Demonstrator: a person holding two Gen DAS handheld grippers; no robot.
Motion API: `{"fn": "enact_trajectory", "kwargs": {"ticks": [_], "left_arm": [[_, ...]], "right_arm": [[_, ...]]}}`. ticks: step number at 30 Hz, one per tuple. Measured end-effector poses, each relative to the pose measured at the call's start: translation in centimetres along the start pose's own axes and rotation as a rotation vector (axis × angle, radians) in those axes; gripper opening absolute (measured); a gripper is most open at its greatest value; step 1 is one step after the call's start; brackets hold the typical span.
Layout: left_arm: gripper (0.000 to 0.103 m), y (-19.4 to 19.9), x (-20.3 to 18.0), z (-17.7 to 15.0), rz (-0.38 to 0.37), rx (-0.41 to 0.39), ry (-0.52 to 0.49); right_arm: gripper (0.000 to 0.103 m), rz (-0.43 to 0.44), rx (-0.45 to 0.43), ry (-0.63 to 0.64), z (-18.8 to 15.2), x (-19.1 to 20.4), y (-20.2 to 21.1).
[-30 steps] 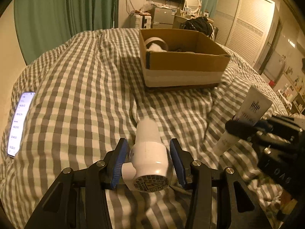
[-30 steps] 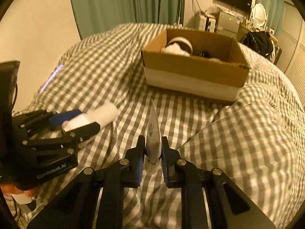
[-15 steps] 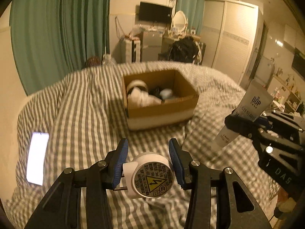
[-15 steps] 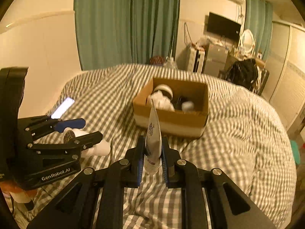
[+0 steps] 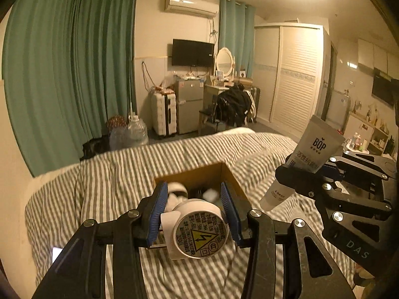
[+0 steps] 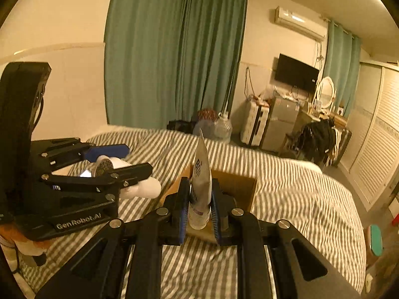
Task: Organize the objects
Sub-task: 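Place hair dryer and BOP tube into the box and release both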
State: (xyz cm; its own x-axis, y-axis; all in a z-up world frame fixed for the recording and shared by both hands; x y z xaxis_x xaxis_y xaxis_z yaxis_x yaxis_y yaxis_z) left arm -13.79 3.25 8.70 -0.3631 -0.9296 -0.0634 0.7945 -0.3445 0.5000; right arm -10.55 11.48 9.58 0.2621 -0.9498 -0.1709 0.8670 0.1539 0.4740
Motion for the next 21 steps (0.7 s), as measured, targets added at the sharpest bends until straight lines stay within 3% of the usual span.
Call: {"fn": "enact_trajectory", "kwargs": {"ticks": [9,15,21], "left_arm": [[0.045,-7.3,2.6,4.4,0.027,0.006,0.011],[0.045,-13.3,4.6,3.9,0.025,0.061,0.043],[0.045,-19.3,5.3,1.4,0.013,0.143,0.056]], "right_arm": [[0.015,0.003,-0.007,-0.012,4.4,-3.2,-6.6],[0.015,0.036,0.049,-0.045,4.0,-5.0,-12.9],[0.015,0.057,0.136,-0.059,1.4,-6.1,-18.7]]}}
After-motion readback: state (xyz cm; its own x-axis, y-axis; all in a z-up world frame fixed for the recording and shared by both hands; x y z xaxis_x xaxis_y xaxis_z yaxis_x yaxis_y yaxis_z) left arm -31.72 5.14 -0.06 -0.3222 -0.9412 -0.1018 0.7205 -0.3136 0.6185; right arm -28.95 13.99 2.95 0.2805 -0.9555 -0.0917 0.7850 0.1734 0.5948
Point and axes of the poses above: each gripper's, at about its wrist camera, not at the fingertips, and y roughly against the way its jaws point, x to its left, z to its top, the point moved 5 cm from there along -y, roughly the way its jaws point, and after that the axes turned 5 degrees about -z, right-handed, at the moved point
